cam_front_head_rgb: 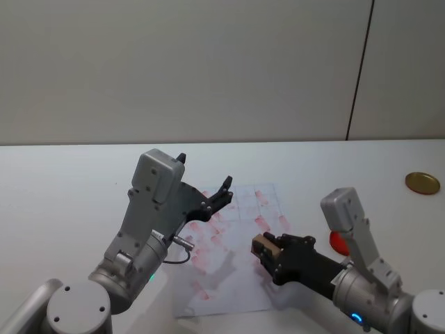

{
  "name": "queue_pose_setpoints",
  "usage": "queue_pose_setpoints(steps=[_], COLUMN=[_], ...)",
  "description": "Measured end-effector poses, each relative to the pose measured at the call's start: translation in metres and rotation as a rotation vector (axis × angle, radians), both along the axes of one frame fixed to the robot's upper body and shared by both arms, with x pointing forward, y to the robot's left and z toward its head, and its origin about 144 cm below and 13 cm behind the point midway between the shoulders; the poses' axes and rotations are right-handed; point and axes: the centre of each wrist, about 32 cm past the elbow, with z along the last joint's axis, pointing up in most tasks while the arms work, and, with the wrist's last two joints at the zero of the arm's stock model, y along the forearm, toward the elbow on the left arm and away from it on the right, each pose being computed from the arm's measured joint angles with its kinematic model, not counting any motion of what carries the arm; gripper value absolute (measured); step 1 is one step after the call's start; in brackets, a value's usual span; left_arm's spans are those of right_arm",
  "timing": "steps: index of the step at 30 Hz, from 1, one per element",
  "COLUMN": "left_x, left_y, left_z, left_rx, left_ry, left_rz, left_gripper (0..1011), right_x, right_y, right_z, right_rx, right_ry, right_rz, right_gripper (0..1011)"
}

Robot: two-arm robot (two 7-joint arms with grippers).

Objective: Use the one hand to pick up the stamp and affix it onto the A4 paper.

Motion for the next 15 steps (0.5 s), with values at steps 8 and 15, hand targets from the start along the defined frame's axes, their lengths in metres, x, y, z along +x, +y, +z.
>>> queue_pose_setpoints(steps=[8,15], left_x=[0.0,0.0], left_y=[0.0,0.0], left_z=[0.0,0.0], left_rx=[0.0,0.0], left_ry=[0.0,0.0], left_rz=[0.0,0.0], left_gripper=[993,993], right_x=[-0.004,-0.007], right_y=[0.002,0.002], right_z=[-0.007,-0.012], right_rx=[-0.008,-0.021], right_ry=[0.003,0.002], right_rz=[0.009,0.016], right_gripper=[217,217])
